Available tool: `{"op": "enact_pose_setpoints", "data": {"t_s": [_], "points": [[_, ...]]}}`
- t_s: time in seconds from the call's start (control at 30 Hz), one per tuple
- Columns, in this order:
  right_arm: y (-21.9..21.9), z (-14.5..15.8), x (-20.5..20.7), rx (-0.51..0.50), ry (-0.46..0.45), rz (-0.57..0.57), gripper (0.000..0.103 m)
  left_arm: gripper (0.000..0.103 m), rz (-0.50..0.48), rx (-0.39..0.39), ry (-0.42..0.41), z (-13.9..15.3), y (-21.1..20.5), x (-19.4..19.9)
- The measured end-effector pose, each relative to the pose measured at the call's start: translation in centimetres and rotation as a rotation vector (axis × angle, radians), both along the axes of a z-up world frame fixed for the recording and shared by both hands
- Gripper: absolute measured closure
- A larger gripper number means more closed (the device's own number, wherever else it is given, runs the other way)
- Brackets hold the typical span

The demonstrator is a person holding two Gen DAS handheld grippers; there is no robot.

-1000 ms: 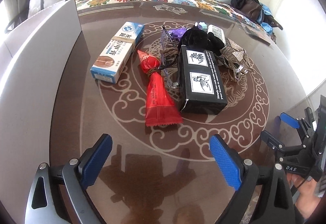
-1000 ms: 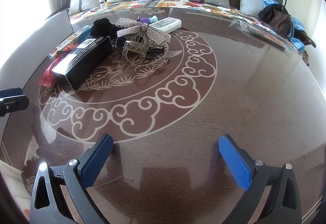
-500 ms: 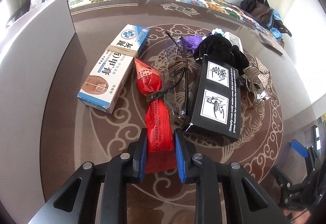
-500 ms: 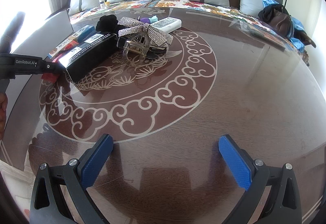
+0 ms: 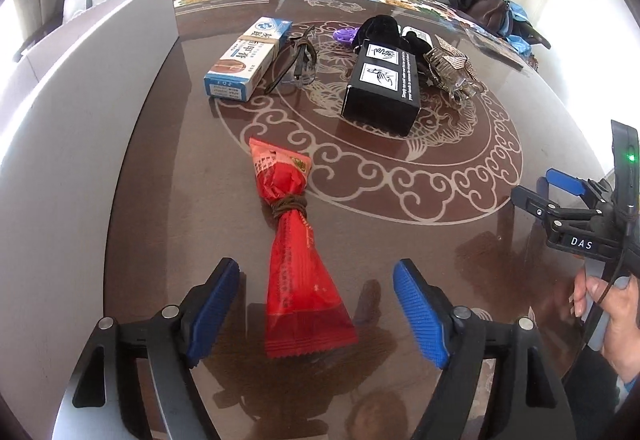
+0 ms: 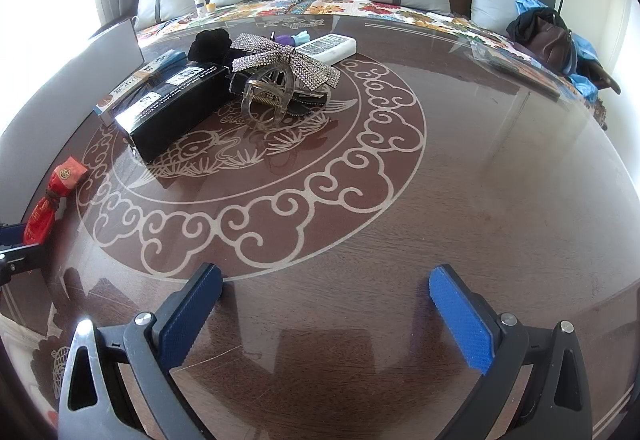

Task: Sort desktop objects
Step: 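Lift the red bag with the left tool while the right tool grasps the black soap box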

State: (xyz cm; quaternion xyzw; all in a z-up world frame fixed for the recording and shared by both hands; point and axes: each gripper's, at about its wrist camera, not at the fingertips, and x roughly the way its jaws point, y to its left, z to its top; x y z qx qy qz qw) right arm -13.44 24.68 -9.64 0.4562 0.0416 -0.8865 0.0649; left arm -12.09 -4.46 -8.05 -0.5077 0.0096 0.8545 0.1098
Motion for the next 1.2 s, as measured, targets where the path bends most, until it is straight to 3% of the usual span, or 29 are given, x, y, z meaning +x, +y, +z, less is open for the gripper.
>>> {"op": "enact_pose_setpoints", "data": {"t_s": [0.1,0.23,0.3,0.33,0.43,0.53,0.73,0.83,0.97,1.07,1.13,1.2], "points": [[0.0,0.0,0.0,0.0,0.0,0.0,0.0,0.026,0.015,-0.02,-0.014,-0.6,0.4,-1.8],[-0.1,0.0,0.1,0.001,-0.003,0.001,0.0,0.036,0.022,-0.081,0.027,-0.7,0.5,-1.7],[-0.3,0.2,-0.4,0.002,-0.062,-0.008,0.0,0.036,0.016,-0.085,0.044,-0.8,0.4,-1.1],[-0.5,0.5,-0.9,-0.04,-0.101,-0.03,0.0,0.037,0.017,-0.083,0.05,-0.8,0.3,-0.9],[-2.4,2.2,-2.8,-0.324,-0.162,-0.077,0.0,0.036,0.019,-0.082,0.057,-0.8,0.2,-0.3],[-6.4,3.3,-6.5,-0.433,-0.207,-0.108,0.0,0.035,0.009,-0.084,0.049,-0.7,-0.1,0.4],[-12.5,3.1,-12.7,-0.282,-0.24,-0.133,0.001,0.022,-0.031,-0.087,0.031,-0.9,-1.0,1.9],[-13.2,1.6,-13.8,-0.257,-0.285,-0.111,0.03,0.009,-0.052,-0.089,0.02,-1.2,-1.3,2.4],[-12.7,1.9,-11.9,-0.245,-0.254,-0.027,0.039,0.002,-0.063,-0.09,-0.01,-1.2,-1.2,1.8],[-11.0,2.0,-8.7,-0.223,-0.26,0.054,0.04,0.0,-0.046,-0.047,-0.053,-1.0,-0.9,0.4],[-9.9,1.9,-6.3,-0.194,-0.269,0.09,0.04,0.0,-0.016,0.003,-0.058,-0.7,-1.0,-0.6],[-9.0,1.8,-4.8,-0.181,-0.279,0.104,0.04,0.0,0.039,-0.016,-0.057,-0.8,-0.9,-1.5]]}}
